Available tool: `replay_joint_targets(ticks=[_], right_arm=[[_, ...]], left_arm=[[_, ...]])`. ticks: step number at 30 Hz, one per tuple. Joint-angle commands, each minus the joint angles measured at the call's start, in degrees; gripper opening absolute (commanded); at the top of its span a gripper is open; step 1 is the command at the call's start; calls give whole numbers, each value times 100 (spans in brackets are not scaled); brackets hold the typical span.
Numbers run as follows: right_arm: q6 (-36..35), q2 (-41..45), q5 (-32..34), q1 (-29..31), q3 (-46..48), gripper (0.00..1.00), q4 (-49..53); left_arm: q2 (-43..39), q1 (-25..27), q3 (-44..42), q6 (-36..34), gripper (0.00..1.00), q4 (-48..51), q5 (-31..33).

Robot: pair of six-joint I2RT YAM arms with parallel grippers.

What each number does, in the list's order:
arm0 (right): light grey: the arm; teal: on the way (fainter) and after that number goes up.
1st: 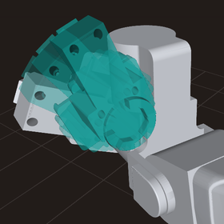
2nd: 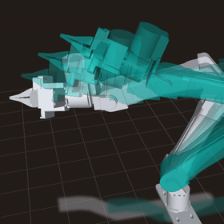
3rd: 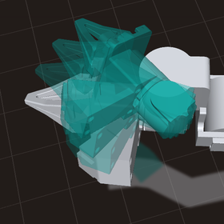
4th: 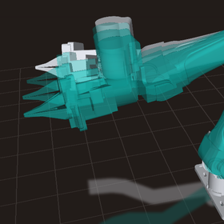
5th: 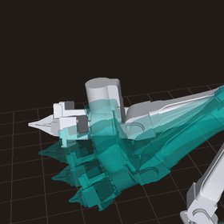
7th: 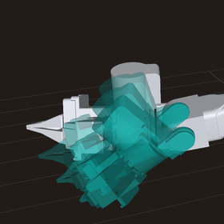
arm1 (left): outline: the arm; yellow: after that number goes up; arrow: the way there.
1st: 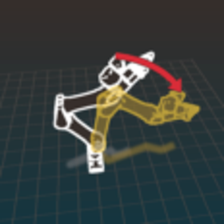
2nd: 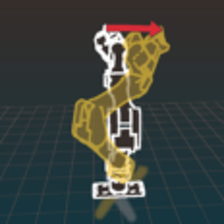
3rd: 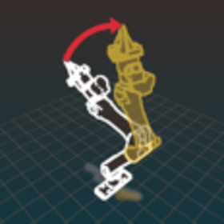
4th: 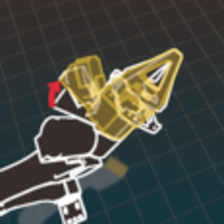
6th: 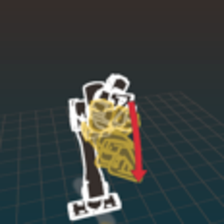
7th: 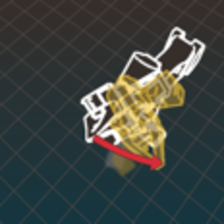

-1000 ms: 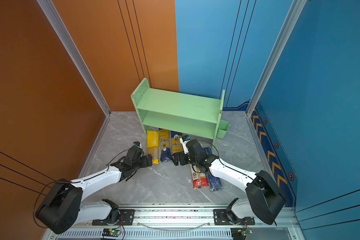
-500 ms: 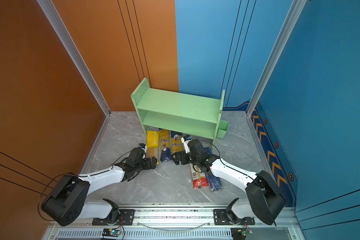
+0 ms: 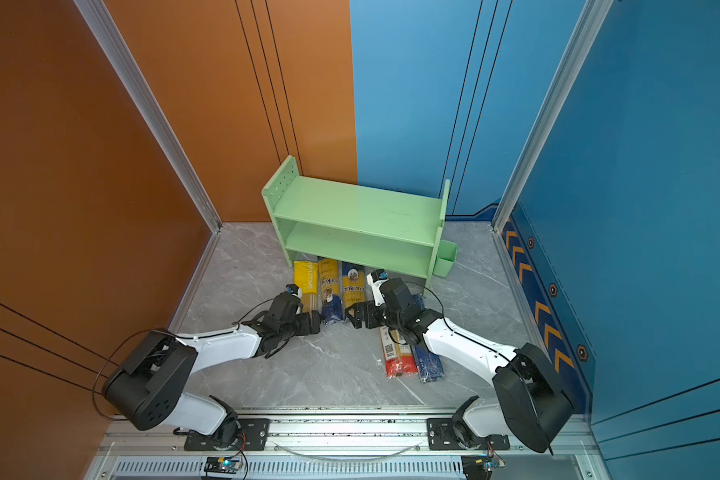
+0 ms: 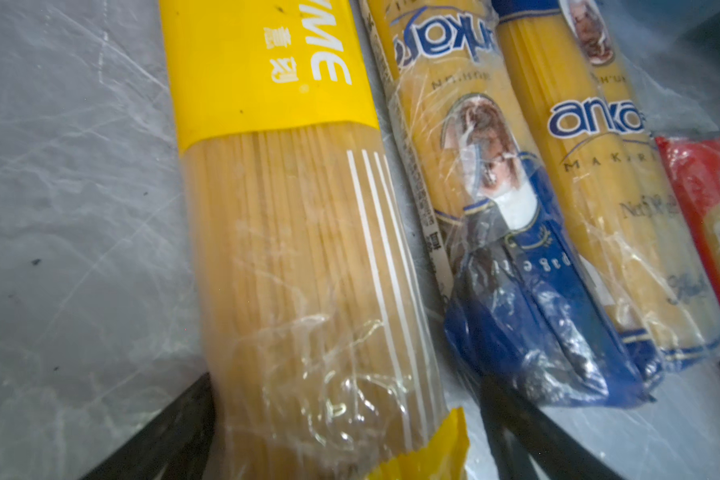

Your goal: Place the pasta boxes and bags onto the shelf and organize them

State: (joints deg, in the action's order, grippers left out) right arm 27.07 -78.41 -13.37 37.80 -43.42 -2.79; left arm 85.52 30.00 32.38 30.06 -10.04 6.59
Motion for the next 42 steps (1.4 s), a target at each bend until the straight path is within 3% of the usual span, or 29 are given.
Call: replay_joint_targets(ticks=[1, 17, 42], right_arm=[[53, 115, -71, -61, 112, 100, -191], [128, 96, -142, -100, 167, 100, -308], [176, 213, -166, -101, 226, 100, -328]], left_arm=[[147, 49, 50, 245, 99, 232, 285], [-139, -55, 36, 46, 99, 1260, 1079], [-642, -249, -467, -384, 98, 702, 578]])
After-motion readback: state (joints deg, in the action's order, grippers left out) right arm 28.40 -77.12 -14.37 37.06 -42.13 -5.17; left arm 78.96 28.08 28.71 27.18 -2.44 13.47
